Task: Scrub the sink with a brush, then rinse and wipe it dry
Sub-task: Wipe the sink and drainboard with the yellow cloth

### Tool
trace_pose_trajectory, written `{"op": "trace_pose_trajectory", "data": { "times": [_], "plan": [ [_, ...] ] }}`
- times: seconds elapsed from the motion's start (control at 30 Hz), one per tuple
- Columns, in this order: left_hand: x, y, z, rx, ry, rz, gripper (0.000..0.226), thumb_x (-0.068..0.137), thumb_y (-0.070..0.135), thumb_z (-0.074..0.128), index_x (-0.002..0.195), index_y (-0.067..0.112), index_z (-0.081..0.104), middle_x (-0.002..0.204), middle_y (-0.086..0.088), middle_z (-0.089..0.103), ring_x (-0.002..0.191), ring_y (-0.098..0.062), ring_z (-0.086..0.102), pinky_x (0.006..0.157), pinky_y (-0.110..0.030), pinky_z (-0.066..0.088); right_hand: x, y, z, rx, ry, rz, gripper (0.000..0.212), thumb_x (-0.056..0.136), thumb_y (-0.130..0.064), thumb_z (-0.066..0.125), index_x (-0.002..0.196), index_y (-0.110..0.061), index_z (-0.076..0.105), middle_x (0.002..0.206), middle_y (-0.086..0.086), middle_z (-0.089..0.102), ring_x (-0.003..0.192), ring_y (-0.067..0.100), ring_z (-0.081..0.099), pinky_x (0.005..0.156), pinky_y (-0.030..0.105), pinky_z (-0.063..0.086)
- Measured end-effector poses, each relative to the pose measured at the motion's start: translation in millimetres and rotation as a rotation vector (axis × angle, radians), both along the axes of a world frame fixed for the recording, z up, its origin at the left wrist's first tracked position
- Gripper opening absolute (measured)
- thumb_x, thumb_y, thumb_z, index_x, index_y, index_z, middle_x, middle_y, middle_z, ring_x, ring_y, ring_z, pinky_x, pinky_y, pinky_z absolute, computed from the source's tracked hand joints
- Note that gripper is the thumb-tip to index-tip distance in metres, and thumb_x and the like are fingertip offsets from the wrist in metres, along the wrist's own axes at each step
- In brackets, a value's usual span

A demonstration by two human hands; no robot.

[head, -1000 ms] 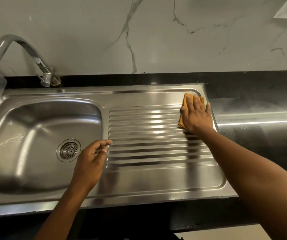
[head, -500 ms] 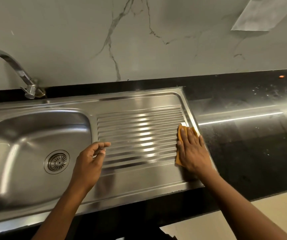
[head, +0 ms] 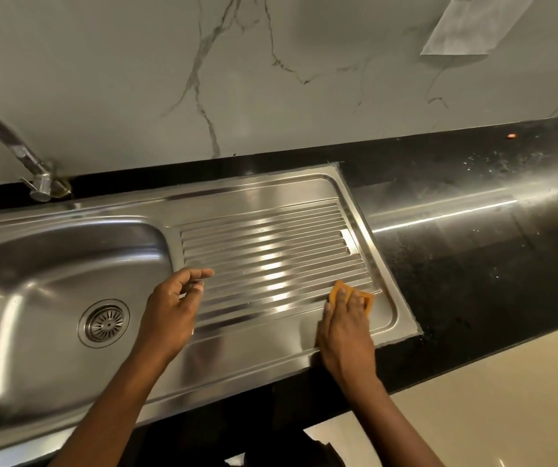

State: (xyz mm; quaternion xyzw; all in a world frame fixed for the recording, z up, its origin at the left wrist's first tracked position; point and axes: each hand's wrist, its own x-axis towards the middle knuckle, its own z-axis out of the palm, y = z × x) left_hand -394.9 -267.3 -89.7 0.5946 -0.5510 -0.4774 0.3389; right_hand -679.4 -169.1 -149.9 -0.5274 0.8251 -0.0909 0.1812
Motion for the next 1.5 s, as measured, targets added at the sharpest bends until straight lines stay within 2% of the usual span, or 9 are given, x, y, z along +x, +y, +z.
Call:
{"op": "trace_pose_trajectory", "data": {
  "times": [0.13,0.2,0.3,0.47,0.63,0.77,0.9,1.3,1.5],
  "plan": [
    [5.2,-3.2,2.1,0.000,0.008,-0.006,0.034,0.104,0.010,0.055,0.112,0.038,0.073,0.116,0.010,0.073,0.102,-0.014,0.070,0.084,-0.033,0.057,58.0,8.7,13.6,-0.057,-0.332,0.052,0.062,0.111,-0.051,0.017,0.166,-0.023,0.013,0.173,-0.002,0.004,0.160,0.014,-0.001,0.131,0.041,0.009],
    [9.1,-4.9,3.7,-0.007,0.010,-0.006,0.035,0.103,0.009,0.055,0.111,0.038,0.073,0.115,0.010,0.073,0.105,-0.010,0.069,0.083,-0.029,0.056,75.9,2.7,20.3,-0.122,-0.521,0.095,0.058,0.110,-0.056,0.022,0.163,-0.032,0.028,0.169,-0.005,0.028,0.156,0.013,0.025,0.127,0.038,0.027],
    [15.8,-5.9,6.4,-0.016,-0.007,-0.015,0.036,0.104,0.009,0.055,0.111,0.039,0.072,0.117,0.015,0.072,0.110,0.000,0.066,0.091,-0.026,0.051,76.3,-18.7,37.0,-0.165,-0.794,0.057,0.046,0.110,-0.051,0.032,0.138,-0.030,0.062,0.115,-0.014,0.071,0.101,-0.003,0.065,0.083,0.017,0.052],
    [36.9,-4.5,11.5,-0.036,-0.044,0.029,0.033,0.104,0.010,0.055,0.114,0.037,0.072,0.116,0.018,0.072,0.110,0.000,0.066,0.094,-0.025,0.051,40.7,-81.3,73.8,-0.307,-0.896,-0.261,0.051,0.112,-0.041,0.034,0.094,-0.006,0.068,0.070,0.003,0.067,0.052,0.001,0.062,0.048,0.019,0.048],
    [65.3,5.4,12.4,-0.016,-0.051,0.109,0.031,0.104,0.012,0.057,0.112,0.038,0.072,0.110,0.023,0.073,0.104,0.005,0.066,0.086,-0.020,0.051,-1.2,-153.4,61.0,-0.473,-0.613,-0.086,0.052,0.112,-0.050,0.027,0.144,-0.017,0.052,0.119,0.005,0.067,0.095,0.011,0.068,0.081,0.033,0.061],
    [90.9,12.8,4.9,0.004,-0.071,0.173,0.031,0.102,0.010,0.059,0.112,0.036,0.073,0.115,0.018,0.073,0.106,0.004,0.066,0.087,-0.022,0.051,-14.4,-203.8,26.2,-0.402,-0.203,0.016,0.062,0.111,-0.056,0.013,0.166,-0.027,0.017,0.171,-0.001,0.022,0.157,0.020,0.021,0.128,0.043,0.023],
    [115.4,17.7,-1.5,0.006,-0.096,0.240,0.030,0.099,0.013,0.062,0.106,0.039,0.074,0.109,0.024,0.074,0.104,0.001,0.068,0.092,-0.029,0.053,1.2,-242.4,-9.9,-0.063,0.017,0.054,0.065,0.108,-0.055,0.008,0.166,-0.024,0.010,0.173,0.015,0.009,0.159,0.039,0.005,0.127,0.059,0.008],
    [190.8,29.8,-6.1,0.020,-0.089,0.322,0.029,0.100,0.002,0.060,0.110,0.026,0.074,0.110,0.023,0.075,0.109,0.002,0.068,0.088,-0.007,0.047,245.7,-274.3,-31.6,-0.067,0.082,0.300,0.073,0.106,-0.051,0.008,0.165,-0.008,-0.005,0.171,0.023,-0.010,0.158,0.043,-0.010,0.129,0.053,-0.001],
    [237.3,34.1,-3.1,0.034,-0.091,0.382,0.032,0.102,0.005,0.058,0.110,0.032,0.074,0.113,0.029,0.071,0.111,0.008,0.063,0.086,-0.005,0.046,340.9,-270.9,-34.0,-0.093,0.135,0.527,0.094,0.098,-0.019,0.053,0.164,-0.010,-0.013,0.170,0.021,-0.017,0.157,0.038,-0.017,0.128,0.048,-0.007]
  ]
}}
